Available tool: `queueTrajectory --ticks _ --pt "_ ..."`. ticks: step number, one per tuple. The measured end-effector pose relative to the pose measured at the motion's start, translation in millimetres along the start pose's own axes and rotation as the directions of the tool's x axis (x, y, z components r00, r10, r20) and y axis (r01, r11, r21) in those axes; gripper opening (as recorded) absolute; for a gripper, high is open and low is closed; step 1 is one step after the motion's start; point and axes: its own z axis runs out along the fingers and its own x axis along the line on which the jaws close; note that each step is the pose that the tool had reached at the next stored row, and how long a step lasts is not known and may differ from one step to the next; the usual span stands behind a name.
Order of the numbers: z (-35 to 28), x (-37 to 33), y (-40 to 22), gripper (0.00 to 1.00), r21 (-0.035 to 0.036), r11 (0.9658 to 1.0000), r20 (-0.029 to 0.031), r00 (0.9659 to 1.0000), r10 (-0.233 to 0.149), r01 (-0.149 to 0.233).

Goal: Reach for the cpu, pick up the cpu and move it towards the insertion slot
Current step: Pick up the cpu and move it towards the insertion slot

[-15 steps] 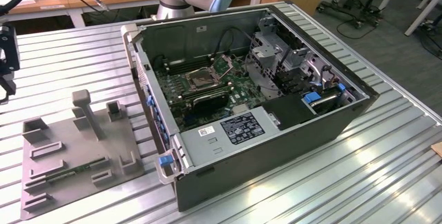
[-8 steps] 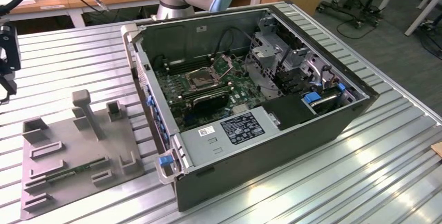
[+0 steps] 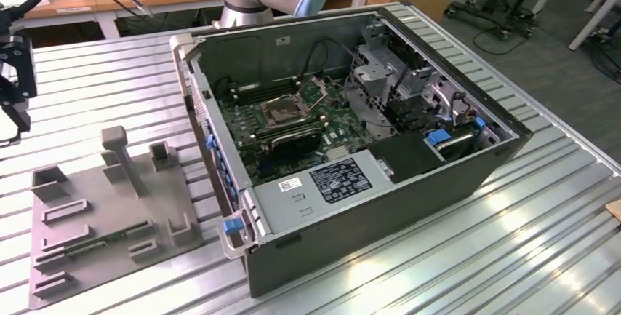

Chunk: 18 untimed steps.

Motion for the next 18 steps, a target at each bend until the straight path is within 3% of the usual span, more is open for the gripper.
queueTrajectory --ticks 18 --pt "0.0 -22.7 -0.3 0.54 0.0 1.0 0.0 1.0 0.001 -0.001"
